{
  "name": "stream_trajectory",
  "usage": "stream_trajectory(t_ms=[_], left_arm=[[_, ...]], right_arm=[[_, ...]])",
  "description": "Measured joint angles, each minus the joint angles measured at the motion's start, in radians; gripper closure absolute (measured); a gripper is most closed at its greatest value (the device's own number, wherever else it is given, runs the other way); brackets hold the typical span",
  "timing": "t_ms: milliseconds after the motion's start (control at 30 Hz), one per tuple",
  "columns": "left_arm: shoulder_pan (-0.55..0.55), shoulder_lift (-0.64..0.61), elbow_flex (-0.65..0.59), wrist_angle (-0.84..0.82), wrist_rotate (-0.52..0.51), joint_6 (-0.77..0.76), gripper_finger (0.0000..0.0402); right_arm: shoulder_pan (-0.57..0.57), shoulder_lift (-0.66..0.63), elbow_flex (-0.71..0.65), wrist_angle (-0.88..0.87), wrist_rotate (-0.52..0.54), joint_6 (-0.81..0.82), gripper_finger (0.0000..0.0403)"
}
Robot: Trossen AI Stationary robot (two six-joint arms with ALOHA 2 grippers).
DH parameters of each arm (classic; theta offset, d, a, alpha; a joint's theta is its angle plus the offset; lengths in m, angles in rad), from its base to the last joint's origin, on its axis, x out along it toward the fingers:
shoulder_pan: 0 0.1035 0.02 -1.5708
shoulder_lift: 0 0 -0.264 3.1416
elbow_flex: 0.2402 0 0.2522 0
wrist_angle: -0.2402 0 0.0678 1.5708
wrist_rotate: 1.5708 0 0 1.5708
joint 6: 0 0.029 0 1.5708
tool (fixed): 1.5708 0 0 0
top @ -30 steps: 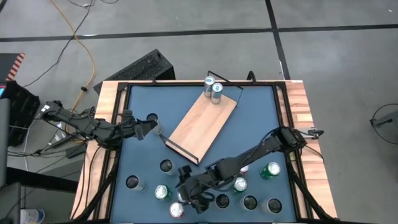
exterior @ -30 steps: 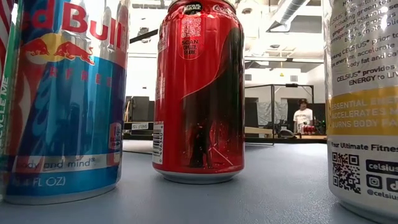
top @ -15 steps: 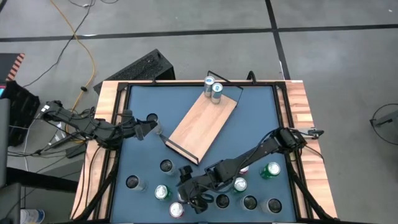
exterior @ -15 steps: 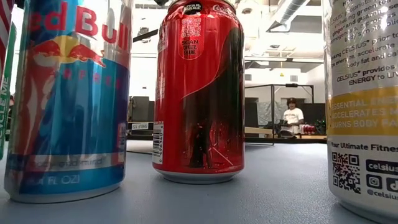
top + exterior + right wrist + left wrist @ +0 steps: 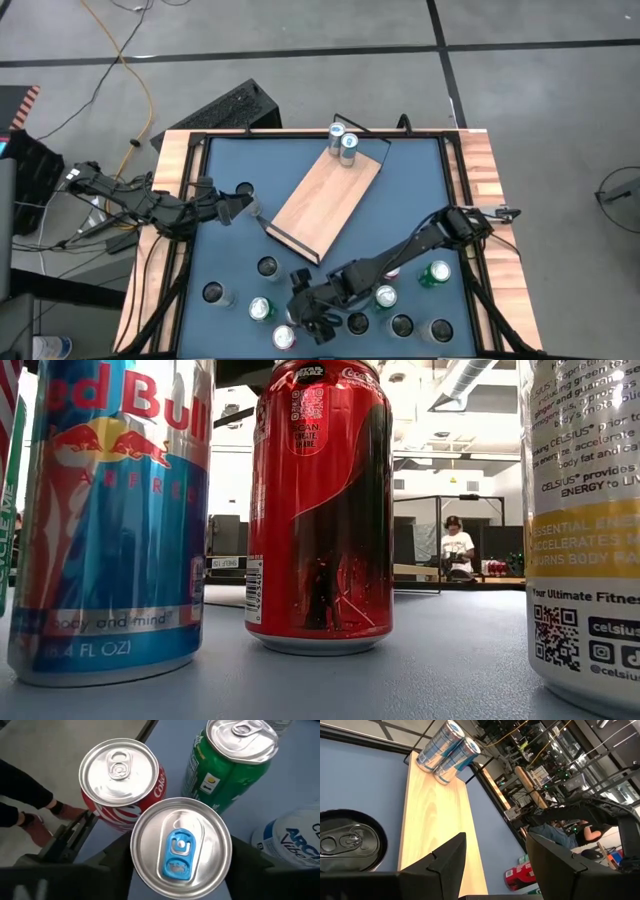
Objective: Place canned beverage on shelf
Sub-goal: Put blue soda can on the shelf aligned with the other blue soda cans
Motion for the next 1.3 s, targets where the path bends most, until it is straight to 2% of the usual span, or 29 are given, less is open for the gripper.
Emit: stream_trajectory(t_ms=[100,133,467,833,967,1300], left_arm=[[0.000,0.000,0.000,0.000,0.000,0.000,0.0207],[0.000,0.000,0.000,0.000,0.000,0.000,0.0207],[0.000,0.000,0.000,-0.003,0.000,-0.016,0.0207],[0.000,0.000,0.000,-0.025,-0.006,-0.024,0.0207],[0.000,0.000,0.000,-0.025,-0.007,-0.034,0.0207],[0.000,0.000,0.000,-0.028,-0.018,-0.037,0.0207]], right_arm=[[0.000,0.000,0.000,0.000,0.000,0.000,0.0206],[0.000,0.000,0.000,0.000,-0.001,0.000,0.0210],[-0.005,-0.037,-0.001,-0.026,-0.010,-0.015,0.0210],[-0.045,-0.243,-0.001,-0.142,-0.004,-0.105,0.0210],[-0.070,-0.348,-0.001,-0.245,0.005,-0.159,0.0210],[-0.222,-0.574,0.001,-0.461,0.048,-0.323,0.0210]])
